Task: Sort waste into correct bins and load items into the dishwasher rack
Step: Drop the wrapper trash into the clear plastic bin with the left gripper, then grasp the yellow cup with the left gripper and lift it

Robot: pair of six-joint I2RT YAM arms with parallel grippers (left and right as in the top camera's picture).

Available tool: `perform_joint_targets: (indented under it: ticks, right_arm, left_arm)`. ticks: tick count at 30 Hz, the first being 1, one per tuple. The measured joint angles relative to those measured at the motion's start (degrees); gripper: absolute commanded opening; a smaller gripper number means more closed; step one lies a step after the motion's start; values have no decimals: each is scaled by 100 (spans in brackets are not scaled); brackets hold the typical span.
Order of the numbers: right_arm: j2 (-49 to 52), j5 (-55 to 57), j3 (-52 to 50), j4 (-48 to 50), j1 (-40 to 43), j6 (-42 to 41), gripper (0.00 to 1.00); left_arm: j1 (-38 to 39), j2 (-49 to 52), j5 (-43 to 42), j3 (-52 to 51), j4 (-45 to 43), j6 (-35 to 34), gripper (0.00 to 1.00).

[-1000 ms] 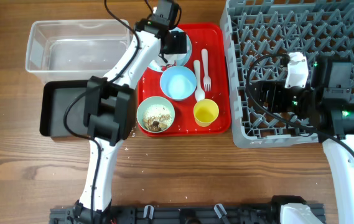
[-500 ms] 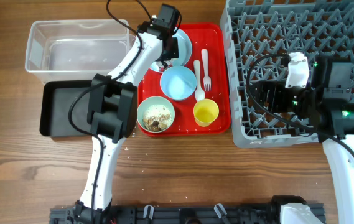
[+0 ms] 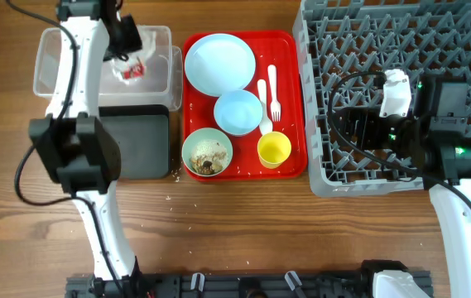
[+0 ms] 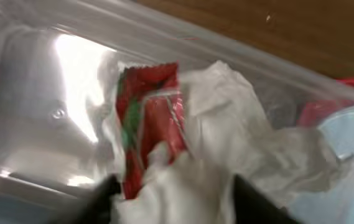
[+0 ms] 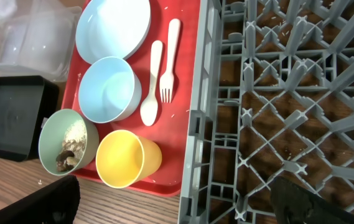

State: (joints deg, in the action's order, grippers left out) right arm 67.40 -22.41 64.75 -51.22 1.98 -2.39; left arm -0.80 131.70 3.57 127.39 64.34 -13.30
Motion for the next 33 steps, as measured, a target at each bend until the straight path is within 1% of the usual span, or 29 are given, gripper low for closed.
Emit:
perform_joint_targets:
  ticks: [2, 7, 9, 10, 11, 13, 14, 16, 19, 21, 22, 24, 26, 29, 31, 33]
  right_arm:
    - [2, 0, 0, 2, 0, 0, 100]
    - [4, 0, 0, 2, 0, 0, 100]
    - [4, 0, 0, 7, 0, 0, 100]
    - [4, 0, 0, 4, 0, 0, 100]
    - [4, 0, 0, 4, 0, 0, 100]
    - [4, 0, 0, 9, 0, -2, 100]
    - [7, 0, 0, 11, 0, -2, 100]
    - [11, 0, 0, 7, 0, -39, 100]
    - [11, 0, 0, 2, 0, -109, 100]
    - [11, 0, 0, 13, 2, -131, 100]
    - [11, 0, 0, 17, 2, -146, 100]
    - [11, 0, 0, 0, 2, -149, 100]
    - [11, 0, 0, -2, 0, -149, 100]
    - [11, 0, 0, -20, 0, -149, 100]
    - [11, 0, 0, -15, 0, -149, 100]
    - [11, 0, 0, -17, 0, -151, 100]
  left_arm:
    - [-2, 173, -2, -20, -4, 22, 91]
    - [-2, 20, -55, -17, 17, 59, 84]
    - [0, -227, -282, -17, 120, 61, 84]
    - [46, -573, -579, -20, 522, 136, 84]
    - [90, -715, -772, -17, 695, 175, 84]
    - [461, -1200, -1504, -4, 1443, 262, 77]
    - [741, -1279, -1725, 22, 1985, 328, 77]
    - [1309, -1266, -1932, 9, 2516, 407, 77]
    - [1943, -1266, -1963, 4, 2667, 334, 76]
    - [2334, -1268, -1891, -50, 2404, 203, 74]
    - [2533, -1270, -1845, -175, 2098, 142, 73]
    - [2975, -1266, -1781, -785, 1314, 26, 67]
    - [3169, -1274, -1742, -1405, 540, -33, 66]
    - [3432, -1259, -1696, -2275, 70, -118, 66]
    - [3545, -1257, -1694, -2490, -157, -125, 64]
    - [3644, -1257, -1696, -2846, -339, -219, 54]
